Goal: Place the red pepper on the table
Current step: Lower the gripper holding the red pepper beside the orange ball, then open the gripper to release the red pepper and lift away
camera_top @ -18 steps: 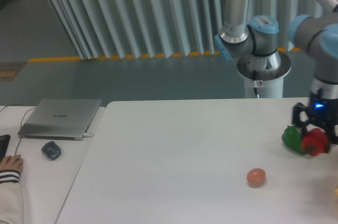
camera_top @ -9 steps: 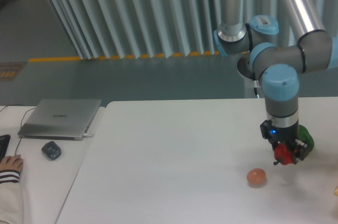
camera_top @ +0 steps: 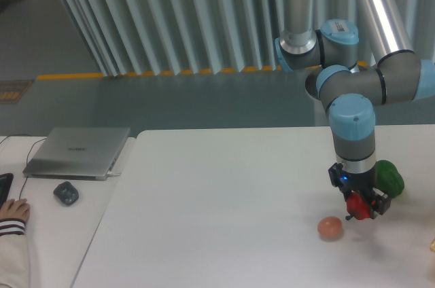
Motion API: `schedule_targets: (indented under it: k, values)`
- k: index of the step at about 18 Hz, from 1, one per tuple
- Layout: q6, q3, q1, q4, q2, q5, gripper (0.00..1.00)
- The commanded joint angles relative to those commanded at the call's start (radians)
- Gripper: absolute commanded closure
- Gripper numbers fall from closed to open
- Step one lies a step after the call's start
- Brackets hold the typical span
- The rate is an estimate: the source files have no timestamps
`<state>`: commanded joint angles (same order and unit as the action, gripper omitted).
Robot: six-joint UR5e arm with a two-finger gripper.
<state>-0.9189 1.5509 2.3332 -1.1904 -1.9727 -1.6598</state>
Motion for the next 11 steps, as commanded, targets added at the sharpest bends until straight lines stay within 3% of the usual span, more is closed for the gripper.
schedule_targets:
  k: [7,9,11]
  values:
    - [-0.026,-0.002,0.009,0.011,-0.021,-0.003,0.54]
    - [-0.029,-0.005,0.011,0.017,-0.028,-0.003,0.35]
    - [-0.035,-0.008,0.012,0.018,-0.026,-0.005,0.26]
